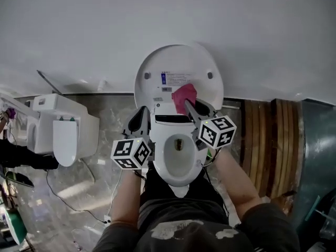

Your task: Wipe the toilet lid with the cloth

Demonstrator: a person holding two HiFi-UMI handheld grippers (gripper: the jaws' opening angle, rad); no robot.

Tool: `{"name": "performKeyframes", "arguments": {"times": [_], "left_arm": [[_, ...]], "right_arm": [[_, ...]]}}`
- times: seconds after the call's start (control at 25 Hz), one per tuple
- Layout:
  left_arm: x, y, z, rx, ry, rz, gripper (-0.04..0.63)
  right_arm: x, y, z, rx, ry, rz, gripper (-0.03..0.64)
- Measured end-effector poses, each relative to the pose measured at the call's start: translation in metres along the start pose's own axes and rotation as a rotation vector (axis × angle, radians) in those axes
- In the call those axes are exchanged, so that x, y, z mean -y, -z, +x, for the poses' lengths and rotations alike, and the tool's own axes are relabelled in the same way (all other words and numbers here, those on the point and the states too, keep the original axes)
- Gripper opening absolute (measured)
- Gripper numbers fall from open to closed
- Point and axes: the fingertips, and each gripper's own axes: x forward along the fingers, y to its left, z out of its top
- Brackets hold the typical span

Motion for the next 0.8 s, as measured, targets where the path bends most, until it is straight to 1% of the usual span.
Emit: {"name": "performKeyframes", "arguments": {"times": [0.16, 0.32, 0.44, 0.56, 0.64, 0.8], "left_arm": [[-0.028, -0.029, 0.010, 0.002, 0.100, 0.033, 0.008], [-0.053, -0.045, 0.033, -0.002, 0.206, 0.055, 0.008], [-0.061, -0.052, 0.053, -0.011, 0.311, 0.057, 0.008], [-0.065, -0.053, 0.073, -0.042, 0.424, 0.053, 0.008], [-0.069, -0.053, 0.083, -0.054, 0.468, 0.054, 0.008], [-0.074, -0.056, 0.100, -0.051, 0.536, 0.101, 0.012]], "right_arm": [[-0.019, -0.012, 0.014, 0.027, 0.079, 0.011, 0.049], [-0.031, -0.019, 0.027, 0.060, 0.174, 0.025, 0.049], [-0.034, -0.019, 0.035, 0.077, 0.247, 0.037, 0.049], [-0.035, -0.015, 0.042, 0.096, 0.307, 0.071, 0.049], [-0.036, -0.006, 0.046, 0.086, 0.336, 0.096, 0.049], [-0.032, 0.005, 0.055, 0.065, 0.374, 0.123, 0.049]]}}
